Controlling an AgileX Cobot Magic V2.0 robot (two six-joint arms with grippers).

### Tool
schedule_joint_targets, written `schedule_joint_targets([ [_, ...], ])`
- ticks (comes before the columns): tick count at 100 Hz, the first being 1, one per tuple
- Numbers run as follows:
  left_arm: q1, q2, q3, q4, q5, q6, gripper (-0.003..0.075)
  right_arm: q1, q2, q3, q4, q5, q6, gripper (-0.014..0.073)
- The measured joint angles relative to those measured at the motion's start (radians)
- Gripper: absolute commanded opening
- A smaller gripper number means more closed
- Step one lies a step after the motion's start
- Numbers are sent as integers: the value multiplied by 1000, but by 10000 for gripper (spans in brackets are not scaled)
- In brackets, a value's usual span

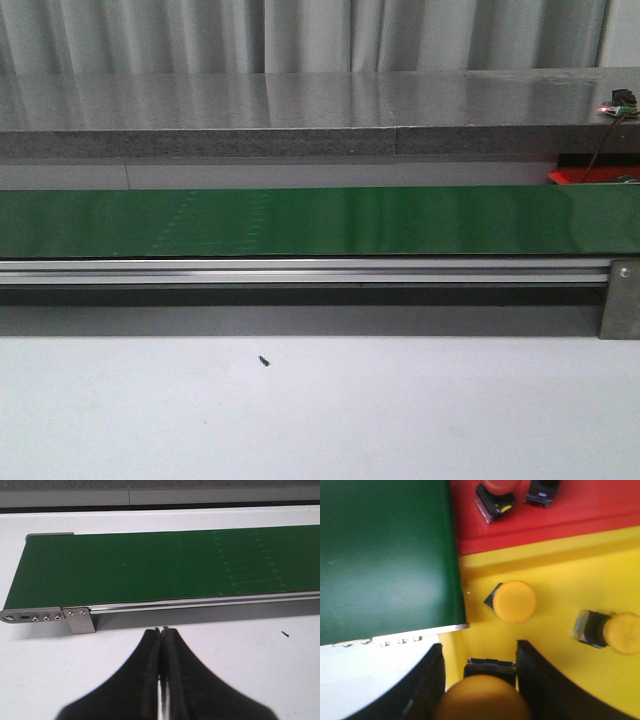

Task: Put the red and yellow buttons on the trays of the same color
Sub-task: 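Lower the yellow button into the yellow tray and open the right gripper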

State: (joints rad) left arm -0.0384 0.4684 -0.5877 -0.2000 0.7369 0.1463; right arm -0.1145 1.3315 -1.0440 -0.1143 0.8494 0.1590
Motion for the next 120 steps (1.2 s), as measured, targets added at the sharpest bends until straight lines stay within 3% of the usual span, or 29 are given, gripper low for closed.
schedule_joint_targets([
  [31,0,0,0,0,0,0,-20,-83,-3,136,-3,-134,0,101],
  [65,0,0,0,0,0,0,-20,-96,32,237,23,-299,0,101],
  [120,0,0,0,0,0,0,-20,-118,101,295,40,-381,0,101],
])
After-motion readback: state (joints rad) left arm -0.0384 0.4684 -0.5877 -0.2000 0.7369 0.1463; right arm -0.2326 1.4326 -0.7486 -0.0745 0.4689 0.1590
